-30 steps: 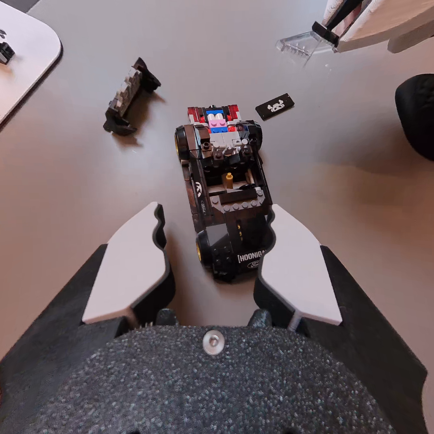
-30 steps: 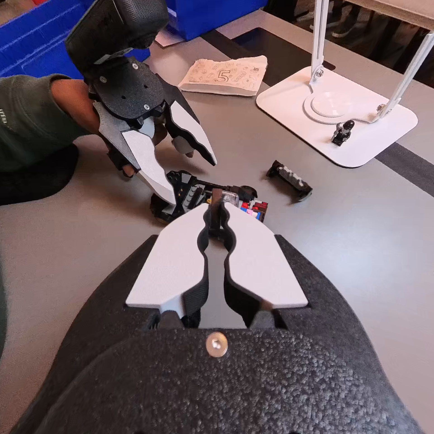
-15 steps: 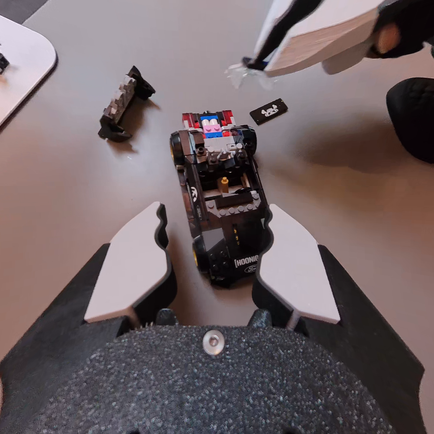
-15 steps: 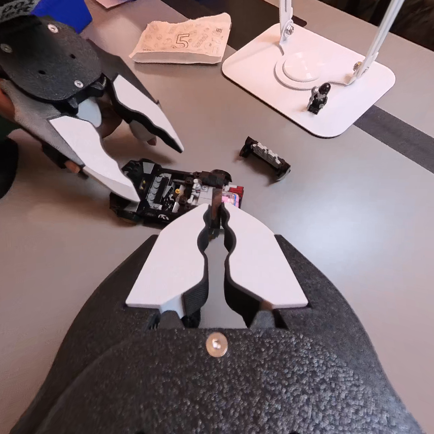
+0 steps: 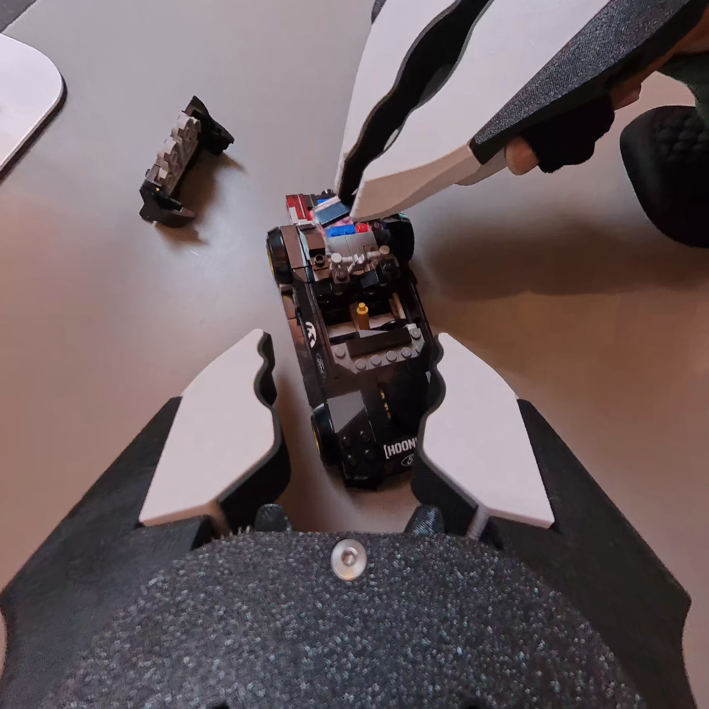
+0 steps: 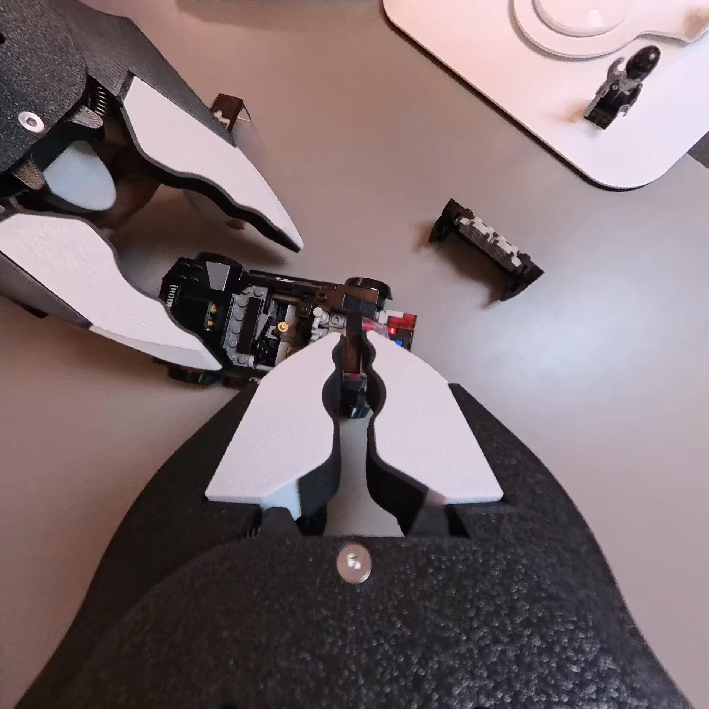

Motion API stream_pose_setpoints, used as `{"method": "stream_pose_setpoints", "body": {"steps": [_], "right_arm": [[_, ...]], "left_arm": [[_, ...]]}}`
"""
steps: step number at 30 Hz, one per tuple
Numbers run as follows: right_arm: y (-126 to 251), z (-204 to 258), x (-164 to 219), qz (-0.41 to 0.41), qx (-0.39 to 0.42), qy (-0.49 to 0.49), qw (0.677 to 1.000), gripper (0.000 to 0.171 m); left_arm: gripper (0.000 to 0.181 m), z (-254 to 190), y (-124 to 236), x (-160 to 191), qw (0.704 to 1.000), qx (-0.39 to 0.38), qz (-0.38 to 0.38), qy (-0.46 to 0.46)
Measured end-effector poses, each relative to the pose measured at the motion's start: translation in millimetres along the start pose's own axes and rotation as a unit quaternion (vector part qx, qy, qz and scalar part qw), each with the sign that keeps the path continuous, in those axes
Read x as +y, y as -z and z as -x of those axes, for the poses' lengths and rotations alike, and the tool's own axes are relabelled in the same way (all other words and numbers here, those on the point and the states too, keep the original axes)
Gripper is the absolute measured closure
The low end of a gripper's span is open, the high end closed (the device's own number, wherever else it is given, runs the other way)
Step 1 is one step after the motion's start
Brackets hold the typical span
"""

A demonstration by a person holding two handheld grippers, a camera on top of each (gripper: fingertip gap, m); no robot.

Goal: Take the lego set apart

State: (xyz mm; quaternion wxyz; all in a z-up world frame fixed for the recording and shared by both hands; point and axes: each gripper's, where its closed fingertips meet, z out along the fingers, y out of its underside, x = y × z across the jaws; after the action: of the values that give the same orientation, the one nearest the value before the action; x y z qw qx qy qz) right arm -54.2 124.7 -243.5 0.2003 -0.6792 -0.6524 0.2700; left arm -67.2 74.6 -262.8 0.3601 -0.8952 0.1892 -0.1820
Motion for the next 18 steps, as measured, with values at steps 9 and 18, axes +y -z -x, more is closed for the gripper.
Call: {"method": "stream_pose_setpoints", "body": {"steps": [9, 18], "right_arm": [[-4, 17, -4, -0.021, -0.026, -0.025, 0.999, 0.164], [-2, 35, -5, -0.064, -0.070, 0.002, 0.995, 0.152]], "left_arm": [[0.105, -9, -2, 4, 1.000, 0.018, 0.006, -0.008], [0.106, -13, -1, 4, 1.000, 0.022, 0.006, -0.013]]}}
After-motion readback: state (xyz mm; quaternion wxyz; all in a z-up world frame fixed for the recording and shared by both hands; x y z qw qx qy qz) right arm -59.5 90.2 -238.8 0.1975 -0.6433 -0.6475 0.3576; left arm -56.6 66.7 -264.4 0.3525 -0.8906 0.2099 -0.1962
